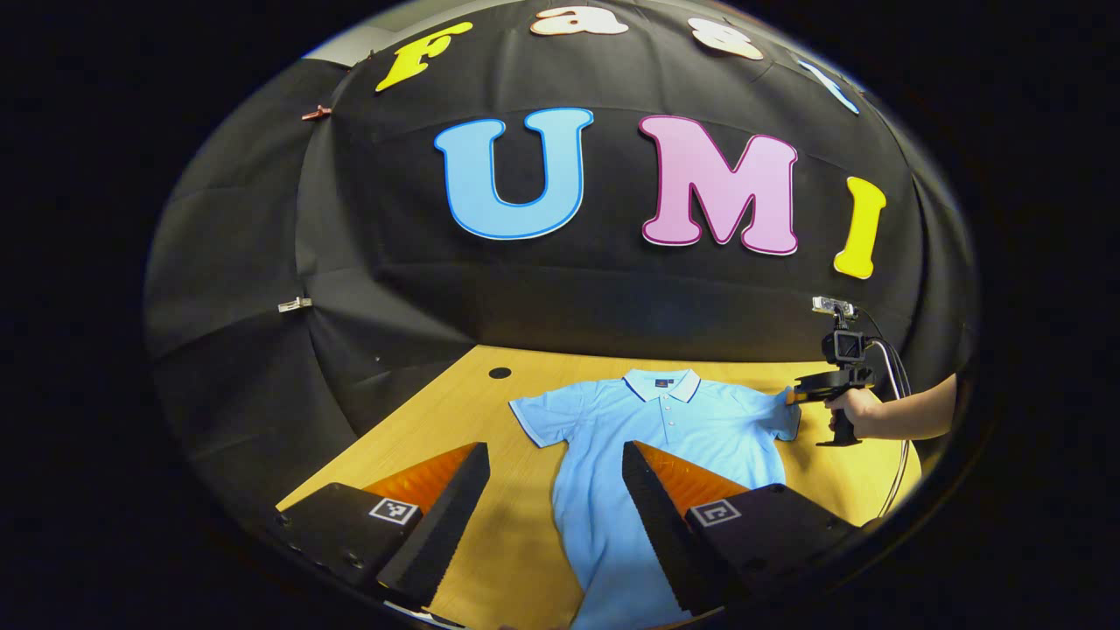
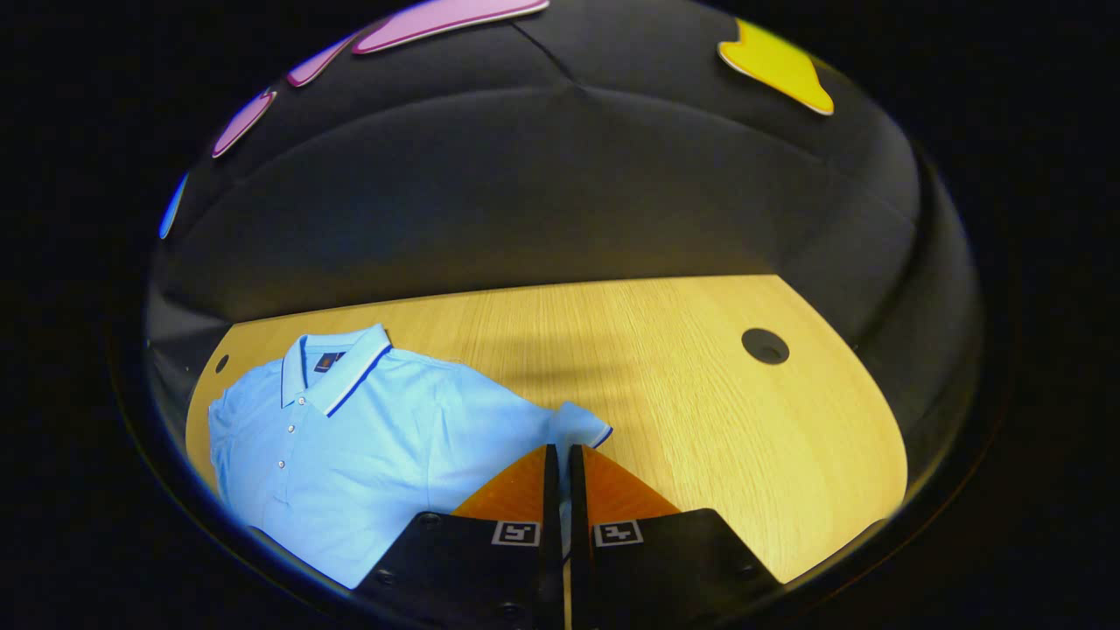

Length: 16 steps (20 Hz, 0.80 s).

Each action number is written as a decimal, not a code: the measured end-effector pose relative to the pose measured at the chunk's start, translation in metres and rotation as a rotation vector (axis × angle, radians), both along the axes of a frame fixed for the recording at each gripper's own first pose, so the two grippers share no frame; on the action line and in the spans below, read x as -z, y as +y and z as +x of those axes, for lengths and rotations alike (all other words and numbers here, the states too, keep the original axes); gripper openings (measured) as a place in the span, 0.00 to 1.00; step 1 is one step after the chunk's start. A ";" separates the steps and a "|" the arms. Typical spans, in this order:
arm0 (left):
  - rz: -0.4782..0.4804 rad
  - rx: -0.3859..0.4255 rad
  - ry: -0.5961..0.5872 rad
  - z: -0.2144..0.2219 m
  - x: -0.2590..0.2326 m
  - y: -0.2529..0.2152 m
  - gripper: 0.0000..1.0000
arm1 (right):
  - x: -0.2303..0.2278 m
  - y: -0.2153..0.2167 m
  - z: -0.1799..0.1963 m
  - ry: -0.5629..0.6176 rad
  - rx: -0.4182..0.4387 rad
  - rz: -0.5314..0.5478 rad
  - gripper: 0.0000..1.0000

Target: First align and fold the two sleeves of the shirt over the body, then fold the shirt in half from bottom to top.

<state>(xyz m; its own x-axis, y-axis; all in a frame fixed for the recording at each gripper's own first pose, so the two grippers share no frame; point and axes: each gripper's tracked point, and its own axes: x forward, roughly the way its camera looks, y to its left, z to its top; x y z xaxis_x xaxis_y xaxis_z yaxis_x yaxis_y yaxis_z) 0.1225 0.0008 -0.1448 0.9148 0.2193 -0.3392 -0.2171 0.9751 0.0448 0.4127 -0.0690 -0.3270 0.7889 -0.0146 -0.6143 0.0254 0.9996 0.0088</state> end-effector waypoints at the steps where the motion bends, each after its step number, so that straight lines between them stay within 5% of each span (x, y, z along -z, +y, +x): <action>1: 0.000 -0.005 0.001 -0.003 0.001 0.004 0.97 | -0.007 0.008 0.002 -0.013 -0.014 -0.011 0.08; 8: -0.032 -0.061 -0.014 -0.023 0.002 0.034 0.97 | -0.050 0.071 0.007 -0.080 -0.129 -0.064 0.07; 16: -0.048 -0.124 0.001 -0.058 0.013 0.071 0.97 | -0.044 0.174 -0.010 -0.062 -0.275 -0.090 0.07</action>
<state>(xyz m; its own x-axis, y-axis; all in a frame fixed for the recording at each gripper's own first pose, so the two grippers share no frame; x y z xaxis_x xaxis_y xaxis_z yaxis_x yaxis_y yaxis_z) 0.0649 0.0716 -0.1583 0.8811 0.3144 -0.3533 -0.3365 0.9417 -0.0012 0.4022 0.1049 -0.2833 0.8071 0.1525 -0.5704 -0.2443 0.9658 -0.0874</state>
